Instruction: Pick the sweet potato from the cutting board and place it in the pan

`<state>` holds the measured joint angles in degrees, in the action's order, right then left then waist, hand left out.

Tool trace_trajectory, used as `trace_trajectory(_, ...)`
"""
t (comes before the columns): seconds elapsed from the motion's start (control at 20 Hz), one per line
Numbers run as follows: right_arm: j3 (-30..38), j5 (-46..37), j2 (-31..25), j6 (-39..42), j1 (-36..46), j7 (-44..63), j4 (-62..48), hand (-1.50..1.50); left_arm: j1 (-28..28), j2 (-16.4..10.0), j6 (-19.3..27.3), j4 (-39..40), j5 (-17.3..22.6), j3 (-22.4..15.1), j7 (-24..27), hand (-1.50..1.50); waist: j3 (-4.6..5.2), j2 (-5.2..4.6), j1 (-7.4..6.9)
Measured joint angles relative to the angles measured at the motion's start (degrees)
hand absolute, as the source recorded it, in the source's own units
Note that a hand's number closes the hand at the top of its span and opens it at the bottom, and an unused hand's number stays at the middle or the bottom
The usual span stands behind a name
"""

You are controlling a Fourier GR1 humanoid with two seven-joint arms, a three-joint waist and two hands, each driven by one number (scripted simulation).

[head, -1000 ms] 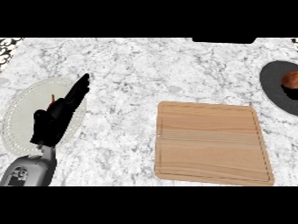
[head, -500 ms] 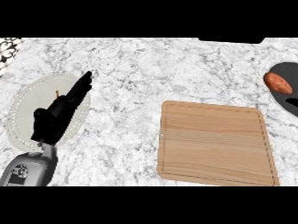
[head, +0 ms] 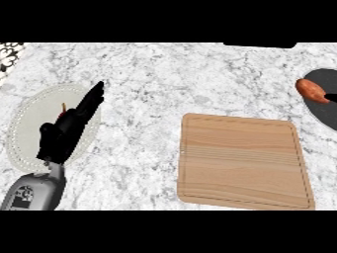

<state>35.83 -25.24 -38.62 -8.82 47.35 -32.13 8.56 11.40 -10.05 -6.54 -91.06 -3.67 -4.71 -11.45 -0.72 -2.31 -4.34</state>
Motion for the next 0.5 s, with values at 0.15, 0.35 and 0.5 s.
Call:
trace_trajectory(0.15, 2.93, 3.13, -1.15, 5.14, -1.1, -2.09, -0.6, -1.5, 0.37, -0.26, -0.01, 0.25, 0.02, 0.46, 0.26, 0.0, 0.01, -0.02, 0.36)
trace_trajectory(0.35, 5.01, 5.48, -3.35, 13.05, -4.04, -5.18, -1.28, -1.5, 0.15, 0.07, 0.41, 0.36, -0.14, 0.52, -0.03, 0.0, 0.03, 0.13, 0.85)
trace_trajectory(0.5, 5.95, 6.62, -4.55, 18.49, -7.17, -9.04, -1.24, -1.5, -0.41, -0.23, 0.22, -0.04, 0.26, 1.05, 0.02, 0.0, 0.03, 0.32, 1.11)
